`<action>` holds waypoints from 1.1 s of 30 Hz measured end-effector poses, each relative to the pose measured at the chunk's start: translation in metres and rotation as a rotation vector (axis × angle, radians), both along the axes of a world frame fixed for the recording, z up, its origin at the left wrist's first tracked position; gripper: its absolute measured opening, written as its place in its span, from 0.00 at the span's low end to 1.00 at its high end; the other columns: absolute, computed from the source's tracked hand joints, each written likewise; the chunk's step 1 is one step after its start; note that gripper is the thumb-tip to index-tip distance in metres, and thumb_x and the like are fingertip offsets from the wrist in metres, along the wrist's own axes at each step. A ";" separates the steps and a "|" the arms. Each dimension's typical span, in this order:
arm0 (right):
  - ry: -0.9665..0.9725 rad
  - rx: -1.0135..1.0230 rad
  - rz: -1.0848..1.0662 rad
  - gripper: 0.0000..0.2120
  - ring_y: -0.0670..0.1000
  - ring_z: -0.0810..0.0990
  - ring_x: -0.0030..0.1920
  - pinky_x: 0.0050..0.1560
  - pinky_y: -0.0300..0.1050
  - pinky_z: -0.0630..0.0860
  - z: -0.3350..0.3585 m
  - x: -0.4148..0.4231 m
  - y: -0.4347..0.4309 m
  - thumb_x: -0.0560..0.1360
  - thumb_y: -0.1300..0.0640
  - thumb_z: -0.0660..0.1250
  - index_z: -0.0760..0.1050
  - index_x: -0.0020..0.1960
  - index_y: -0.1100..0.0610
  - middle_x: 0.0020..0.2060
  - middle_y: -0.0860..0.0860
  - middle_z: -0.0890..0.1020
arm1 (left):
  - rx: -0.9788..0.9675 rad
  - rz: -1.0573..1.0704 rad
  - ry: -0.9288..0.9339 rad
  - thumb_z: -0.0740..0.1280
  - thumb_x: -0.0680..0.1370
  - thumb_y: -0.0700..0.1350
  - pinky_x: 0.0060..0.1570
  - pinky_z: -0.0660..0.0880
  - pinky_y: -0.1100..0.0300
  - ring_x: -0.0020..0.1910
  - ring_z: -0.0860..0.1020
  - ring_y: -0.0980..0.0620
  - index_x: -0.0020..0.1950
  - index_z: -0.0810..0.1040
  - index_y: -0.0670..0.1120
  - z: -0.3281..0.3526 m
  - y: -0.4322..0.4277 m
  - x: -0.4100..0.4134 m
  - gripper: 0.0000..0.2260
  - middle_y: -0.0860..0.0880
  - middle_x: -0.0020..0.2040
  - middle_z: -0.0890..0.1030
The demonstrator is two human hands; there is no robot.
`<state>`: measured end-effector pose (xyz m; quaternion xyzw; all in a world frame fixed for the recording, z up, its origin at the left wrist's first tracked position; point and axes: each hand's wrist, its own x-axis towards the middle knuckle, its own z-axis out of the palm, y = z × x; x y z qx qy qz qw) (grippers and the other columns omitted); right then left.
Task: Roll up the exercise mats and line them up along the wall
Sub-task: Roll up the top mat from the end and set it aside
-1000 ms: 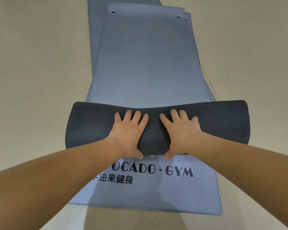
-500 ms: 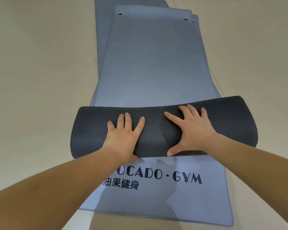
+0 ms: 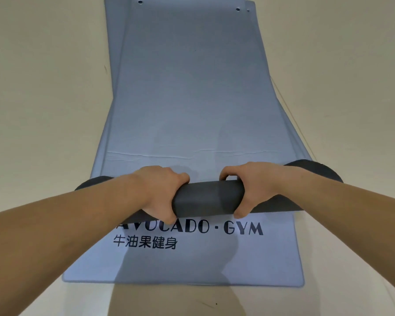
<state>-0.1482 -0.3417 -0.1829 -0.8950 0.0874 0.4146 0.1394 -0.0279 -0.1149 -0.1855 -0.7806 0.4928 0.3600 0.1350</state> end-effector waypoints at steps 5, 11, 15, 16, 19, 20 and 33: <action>0.258 0.128 -0.164 0.40 0.50 0.85 0.51 0.55 0.55 0.84 -0.008 0.006 -0.010 0.51 0.36 0.87 0.73 0.59 0.31 0.55 0.40 0.81 | 0.144 0.101 0.247 0.83 0.65 0.61 0.57 0.80 0.50 0.55 0.79 0.50 0.71 0.72 0.59 0.007 -0.012 0.010 0.38 0.56 0.59 0.77; 0.076 0.130 -0.243 0.48 0.50 0.82 0.55 0.58 0.54 0.82 -0.017 0.026 -0.024 0.51 0.36 0.87 0.71 0.67 0.35 0.60 0.42 0.78 | -0.060 0.093 -0.077 0.76 0.63 0.74 0.58 0.77 0.48 0.64 0.76 0.48 0.77 0.68 0.56 0.006 0.000 0.024 0.47 0.54 0.67 0.76; -0.179 0.032 -0.344 0.48 0.51 0.79 0.57 0.59 0.54 0.78 -0.016 0.037 -0.040 0.54 0.31 0.84 0.69 0.70 0.37 0.60 0.43 0.75 | -0.229 0.053 -0.392 0.68 0.76 0.70 0.53 0.74 0.52 0.60 0.75 0.47 0.72 0.70 0.52 0.016 0.002 0.021 0.32 0.50 0.62 0.75; -0.215 -0.007 -0.341 0.46 0.51 0.78 0.57 0.57 0.53 0.77 -0.016 0.039 -0.041 0.55 0.30 0.83 0.69 0.69 0.37 0.59 0.43 0.76 | -0.253 0.042 -0.419 0.66 0.80 0.67 0.52 0.74 0.52 0.59 0.75 0.46 0.71 0.71 0.50 0.015 0.002 0.016 0.27 0.48 0.61 0.76; -0.264 -0.122 -0.293 0.39 0.51 0.78 0.57 0.53 0.51 0.76 -0.014 0.046 -0.036 0.60 0.28 0.79 0.71 0.66 0.38 0.59 0.44 0.78 | -0.211 0.035 -0.374 0.64 0.79 0.68 0.61 0.76 0.46 0.65 0.74 0.41 0.75 0.67 0.45 0.002 0.006 -0.006 0.34 0.41 0.68 0.74; -0.280 -0.172 -0.263 0.37 0.51 0.78 0.57 0.52 0.51 0.76 -0.012 0.049 -0.031 0.62 0.29 0.78 0.72 0.66 0.39 0.59 0.44 0.78 | -0.136 0.040 -0.349 0.66 0.75 0.72 0.69 0.72 0.43 0.73 0.69 0.37 0.81 0.60 0.43 -0.005 0.007 -0.010 0.46 0.37 0.75 0.68; -0.198 -0.391 0.112 0.63 0.59 0.69 0.70 0.69 0.62 0.67 -0.013 0.036 0.019 0.56 0.23 0.75 0.45 0.81 0.38 0.70 0.53 0.69 | -0.144 0.093 -0.231 0.76 0.59 0.66 0.51 0.80 0.50 0.47 0.77 0.48 0.67 0.68 0.51 -0.017 -0.012 0.041 0.42 0.51 0.49 0.76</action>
